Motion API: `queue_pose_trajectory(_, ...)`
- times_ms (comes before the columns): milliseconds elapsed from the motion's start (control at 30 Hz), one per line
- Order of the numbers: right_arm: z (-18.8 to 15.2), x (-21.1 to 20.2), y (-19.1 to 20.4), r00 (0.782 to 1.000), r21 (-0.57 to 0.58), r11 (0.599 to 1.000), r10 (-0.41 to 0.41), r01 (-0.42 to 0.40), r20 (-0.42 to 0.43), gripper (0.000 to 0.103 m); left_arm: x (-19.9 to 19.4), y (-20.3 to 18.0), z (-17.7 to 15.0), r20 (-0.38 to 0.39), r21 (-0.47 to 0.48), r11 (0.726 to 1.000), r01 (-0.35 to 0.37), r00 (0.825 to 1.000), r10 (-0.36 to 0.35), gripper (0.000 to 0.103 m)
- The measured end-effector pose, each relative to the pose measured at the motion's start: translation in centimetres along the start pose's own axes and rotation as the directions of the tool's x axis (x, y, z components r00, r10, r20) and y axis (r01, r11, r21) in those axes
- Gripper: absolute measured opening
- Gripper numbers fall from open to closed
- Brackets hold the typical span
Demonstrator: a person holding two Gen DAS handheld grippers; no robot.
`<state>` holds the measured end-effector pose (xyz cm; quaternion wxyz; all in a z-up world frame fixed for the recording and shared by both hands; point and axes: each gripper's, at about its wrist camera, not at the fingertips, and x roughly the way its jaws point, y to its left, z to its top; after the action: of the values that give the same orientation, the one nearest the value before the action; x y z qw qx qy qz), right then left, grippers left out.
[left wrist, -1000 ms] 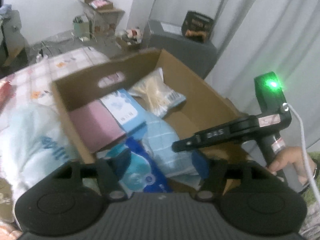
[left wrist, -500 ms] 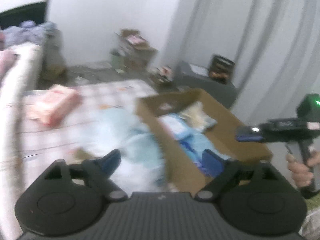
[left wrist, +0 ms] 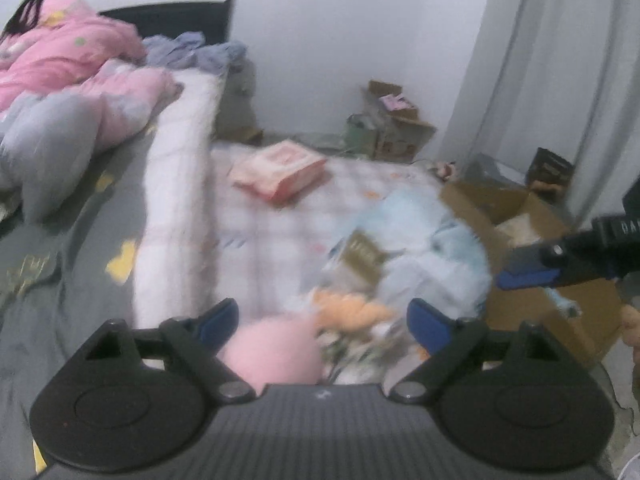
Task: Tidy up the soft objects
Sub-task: 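Move the right gripper back to the pink plush pig, then grasp the pink plush pig by its head with the right gripper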
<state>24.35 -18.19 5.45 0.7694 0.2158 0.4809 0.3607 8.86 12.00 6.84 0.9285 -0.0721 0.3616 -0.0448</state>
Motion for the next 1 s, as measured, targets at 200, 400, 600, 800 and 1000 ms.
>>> queue_pose_trajectory(200,-0.6,7.6,2.2,0.99,-0.001,1.0,0.013,-0.013,-0.142,0.063,2.8,2.4,-3.2,-0.097,-0.062,0.998,-0.011,0.995,0.005,0.09)
queue_pose_trajectory(400,-1.0,13.8,4.5,0.973,-0.076,0.997,-0.044,0.028,-0.226,0.063,5.7,4.3,-4.5,-0.16,-0.135,0.991,-0.017,0.987,-0.004,0.09)
queue_pose_trajectory(600,-1.0,18.7,6.8,0.958,-0.226,0.965,-0.181,0.13,-0.224,0.063,8.4,4.8,-5.0,-0.215,-0.169,0.986,0.003,0.976,-0.04,0.09)
queue_pose_trajectory(800,-1.4,21.7,6.0,0.946,-0.208,0.969,-0.186,0.133,-0.264,0.063,9.4,5.9,-5.3,-0.196,-0.284,0.958,0.027,0.977,-0.086,0.086)
queue_pose_trajectory(1000,-1.2,21.4,4.9,0.957,-0.065,0.995,-0.087,0.072,-0.277,0.062,5.1,6.3,-4.9,-0.119,-0.3,0.953,0.031,0.99,-0.07,0.086)
